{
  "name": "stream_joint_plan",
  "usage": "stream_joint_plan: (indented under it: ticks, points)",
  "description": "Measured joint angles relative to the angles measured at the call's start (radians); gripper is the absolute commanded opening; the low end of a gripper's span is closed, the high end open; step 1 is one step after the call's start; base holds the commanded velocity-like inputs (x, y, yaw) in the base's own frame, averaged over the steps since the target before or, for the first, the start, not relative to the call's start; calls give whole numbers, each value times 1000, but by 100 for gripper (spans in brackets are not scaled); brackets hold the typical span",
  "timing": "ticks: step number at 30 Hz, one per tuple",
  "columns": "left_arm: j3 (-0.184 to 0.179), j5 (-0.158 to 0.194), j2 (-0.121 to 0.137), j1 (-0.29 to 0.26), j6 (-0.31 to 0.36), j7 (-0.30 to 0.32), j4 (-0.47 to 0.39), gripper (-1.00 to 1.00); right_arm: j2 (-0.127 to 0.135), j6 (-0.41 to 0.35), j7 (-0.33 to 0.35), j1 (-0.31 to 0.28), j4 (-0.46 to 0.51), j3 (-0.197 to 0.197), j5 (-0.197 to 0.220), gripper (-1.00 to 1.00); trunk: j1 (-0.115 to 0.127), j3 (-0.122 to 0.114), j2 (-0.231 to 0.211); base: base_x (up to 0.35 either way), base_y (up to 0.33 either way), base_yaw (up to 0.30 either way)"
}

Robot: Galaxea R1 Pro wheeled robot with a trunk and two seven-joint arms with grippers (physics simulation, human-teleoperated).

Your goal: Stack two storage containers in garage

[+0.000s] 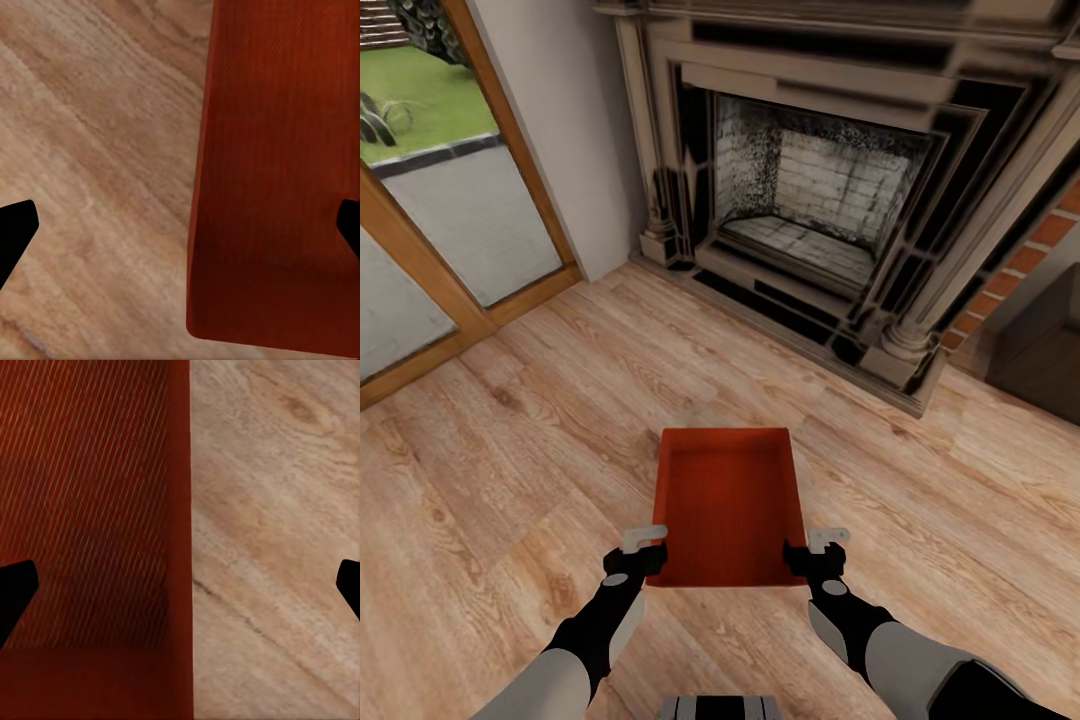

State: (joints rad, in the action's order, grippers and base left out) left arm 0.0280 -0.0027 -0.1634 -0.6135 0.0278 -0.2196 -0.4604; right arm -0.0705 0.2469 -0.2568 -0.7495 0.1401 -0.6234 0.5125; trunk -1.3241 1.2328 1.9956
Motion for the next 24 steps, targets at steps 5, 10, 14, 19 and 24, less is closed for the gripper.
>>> stream_joint_plan:
  ticks: [5,10,14,19,24]
  points:
    - [1,0,0,0,0,0,0,100,-1,1,0,0,0,0,-3,100,-19,16,35,0,0,0]
    - [1,0,0,0,0,-1,-2,100,0,1,0,0,0,0,-4,100,-31,25,56,0,0,0]
    - [2,1,1,0,1,-1,-51,100,0,1,0,0,0,0,-4,100,-31,25,56,0,0,0]
    - [0,3,1,0,1,0,-92,100,0,2,0,0,0,0,-4,100,-31,25,56,0,0,0]
    - [-1,4,0,0,3,0,-93,100,0,2,0,0,0,0,-5,100,-31,25,56,0,0,0]
